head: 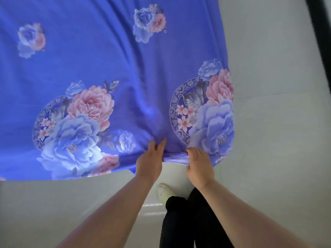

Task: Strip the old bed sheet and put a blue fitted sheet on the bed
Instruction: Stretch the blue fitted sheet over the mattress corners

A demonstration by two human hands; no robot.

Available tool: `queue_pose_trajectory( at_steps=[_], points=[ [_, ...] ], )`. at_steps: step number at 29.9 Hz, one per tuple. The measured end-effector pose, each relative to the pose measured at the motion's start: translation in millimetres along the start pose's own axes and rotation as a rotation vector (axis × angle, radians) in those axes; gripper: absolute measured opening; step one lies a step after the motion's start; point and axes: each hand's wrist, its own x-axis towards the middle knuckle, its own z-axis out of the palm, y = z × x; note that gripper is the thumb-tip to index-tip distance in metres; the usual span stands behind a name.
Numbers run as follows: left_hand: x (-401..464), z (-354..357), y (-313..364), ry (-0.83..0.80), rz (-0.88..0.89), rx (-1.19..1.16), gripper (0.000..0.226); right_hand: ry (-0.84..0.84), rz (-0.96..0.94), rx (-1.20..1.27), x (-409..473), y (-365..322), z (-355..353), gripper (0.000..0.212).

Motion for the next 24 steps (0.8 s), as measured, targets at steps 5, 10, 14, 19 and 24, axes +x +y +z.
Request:
queue_pose_trajectory(
  at_steps=[5, 10, 14, 19, 24],
  points=[
    [30, -24, -50, 0.128, 0.219, 0.032, 0.036, -0.104, -0.068, -0.16, 0, 14, -19, 0.027],
    [27, -65, -56, -0.074, 0.172, 0.17, 0.03, -0.21, -0.118, -0.253, -1, 6, -29, 0.026],
    [15, -70, -56, -0.121, 0.196, 0.18, 0.035, -0.508, -0.058, -0.23, -2, 1, -32, 0.032],
    [22, -44, -58, -0.166, 0.172, 0.213, 0.023, -0.677, 0.067, -0.31, -3, 7, -34, 0.038],
    [37, -17, -65, -0.261, 0.145, 0.118, 0.027, -0.77, 0.108, -0.313, 2, 10, -20, 0.042]
  ],
)
